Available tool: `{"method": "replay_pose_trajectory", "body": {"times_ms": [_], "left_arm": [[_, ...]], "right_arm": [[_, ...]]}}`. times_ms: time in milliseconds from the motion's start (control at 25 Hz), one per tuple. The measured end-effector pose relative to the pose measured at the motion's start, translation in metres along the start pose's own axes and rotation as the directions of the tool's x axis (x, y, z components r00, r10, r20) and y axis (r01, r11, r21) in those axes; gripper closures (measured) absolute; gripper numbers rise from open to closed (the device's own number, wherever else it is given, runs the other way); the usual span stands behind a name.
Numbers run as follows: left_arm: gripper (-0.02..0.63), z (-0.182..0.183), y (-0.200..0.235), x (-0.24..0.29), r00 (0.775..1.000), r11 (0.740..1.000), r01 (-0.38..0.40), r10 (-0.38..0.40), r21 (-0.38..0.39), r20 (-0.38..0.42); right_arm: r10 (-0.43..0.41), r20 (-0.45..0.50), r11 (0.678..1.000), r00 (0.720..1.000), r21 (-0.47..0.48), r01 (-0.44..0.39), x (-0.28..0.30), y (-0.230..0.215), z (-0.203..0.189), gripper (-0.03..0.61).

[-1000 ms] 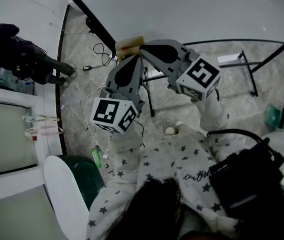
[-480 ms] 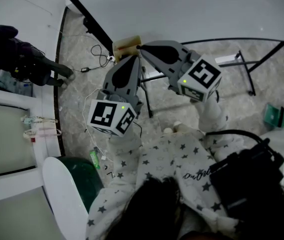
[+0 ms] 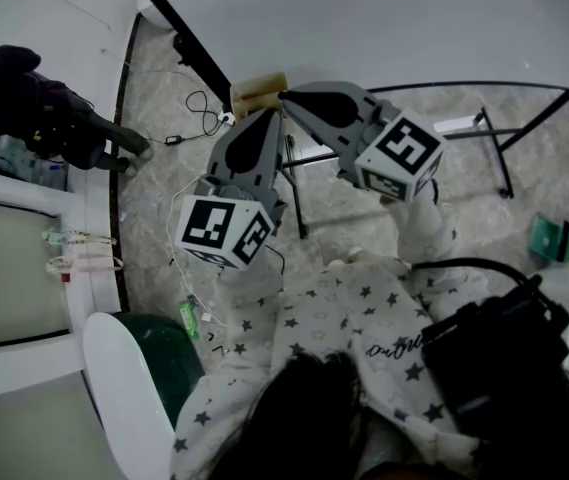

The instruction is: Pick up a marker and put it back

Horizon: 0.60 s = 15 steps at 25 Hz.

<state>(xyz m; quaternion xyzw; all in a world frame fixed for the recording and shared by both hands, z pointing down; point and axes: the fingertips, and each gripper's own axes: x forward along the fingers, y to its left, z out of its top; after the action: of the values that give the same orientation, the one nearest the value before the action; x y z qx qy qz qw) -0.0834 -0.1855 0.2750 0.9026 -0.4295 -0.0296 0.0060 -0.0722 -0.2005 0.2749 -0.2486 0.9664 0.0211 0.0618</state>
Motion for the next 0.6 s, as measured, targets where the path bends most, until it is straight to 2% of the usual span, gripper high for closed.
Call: {"method": "replay_pose_trajectory", "body": {"times_ms": [600], "left_arm": [[0.612, -0.0009, 0.0014, -0.0004, 1.000, 1.000, -0.005, 0.005, 0.000, -0.006]], "right_arm": [[0.002, 0.002, 1.000, 1.000, 0.005, -0.002, 0.0005, -0.0015, -0.0012, 0.572]]}}
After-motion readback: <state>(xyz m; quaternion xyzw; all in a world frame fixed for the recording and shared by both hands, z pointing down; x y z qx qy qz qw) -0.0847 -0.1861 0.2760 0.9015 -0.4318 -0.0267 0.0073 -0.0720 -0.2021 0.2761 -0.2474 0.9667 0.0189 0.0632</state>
